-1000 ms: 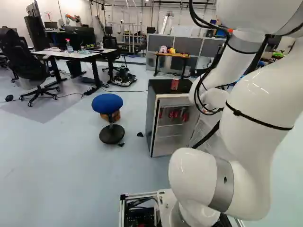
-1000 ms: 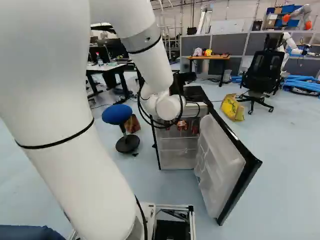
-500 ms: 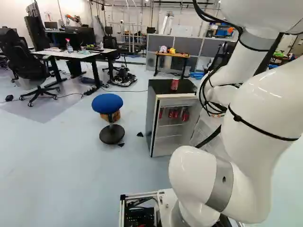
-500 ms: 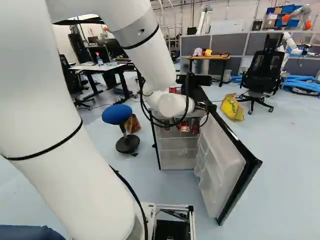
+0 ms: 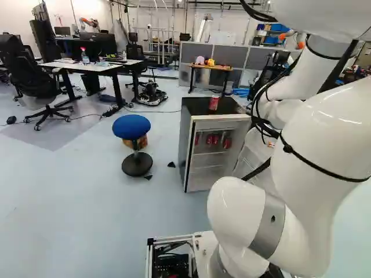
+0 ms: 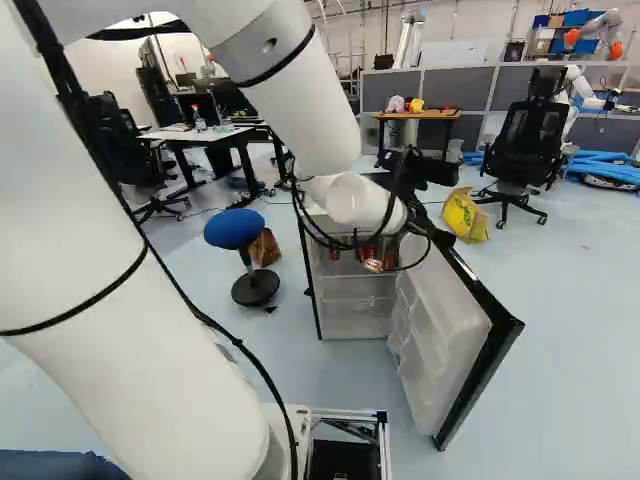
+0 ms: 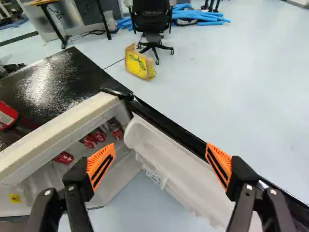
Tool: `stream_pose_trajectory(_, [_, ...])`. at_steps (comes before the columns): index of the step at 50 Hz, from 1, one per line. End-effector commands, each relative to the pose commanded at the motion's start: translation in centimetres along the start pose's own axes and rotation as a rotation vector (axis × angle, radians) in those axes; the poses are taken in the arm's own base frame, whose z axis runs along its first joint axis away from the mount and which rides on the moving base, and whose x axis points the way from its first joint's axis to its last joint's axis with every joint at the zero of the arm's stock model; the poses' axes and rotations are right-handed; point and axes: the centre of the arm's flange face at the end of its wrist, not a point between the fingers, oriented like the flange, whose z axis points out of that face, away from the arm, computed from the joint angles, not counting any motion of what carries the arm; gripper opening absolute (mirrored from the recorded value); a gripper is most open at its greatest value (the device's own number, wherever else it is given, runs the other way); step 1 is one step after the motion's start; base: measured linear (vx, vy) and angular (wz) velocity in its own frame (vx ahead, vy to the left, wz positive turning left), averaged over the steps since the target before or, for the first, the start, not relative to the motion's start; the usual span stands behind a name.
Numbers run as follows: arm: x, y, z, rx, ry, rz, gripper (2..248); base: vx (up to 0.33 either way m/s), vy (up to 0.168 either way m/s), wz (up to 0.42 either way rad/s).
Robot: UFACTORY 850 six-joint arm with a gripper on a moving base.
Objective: Grab a drink from the fridge
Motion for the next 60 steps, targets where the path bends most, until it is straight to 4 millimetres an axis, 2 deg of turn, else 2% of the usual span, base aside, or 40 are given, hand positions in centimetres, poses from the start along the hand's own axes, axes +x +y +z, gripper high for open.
stream_pose_trajectory(46, [4.7,4.9,0.7,-0.115,-0.162,0.316,247,0.000,0.000,0.000])
stream_pose_trajectory(60, [5.5,5.9,2.6,-0.123,-0.246,0.414,247,0.000,0.000,0.000])
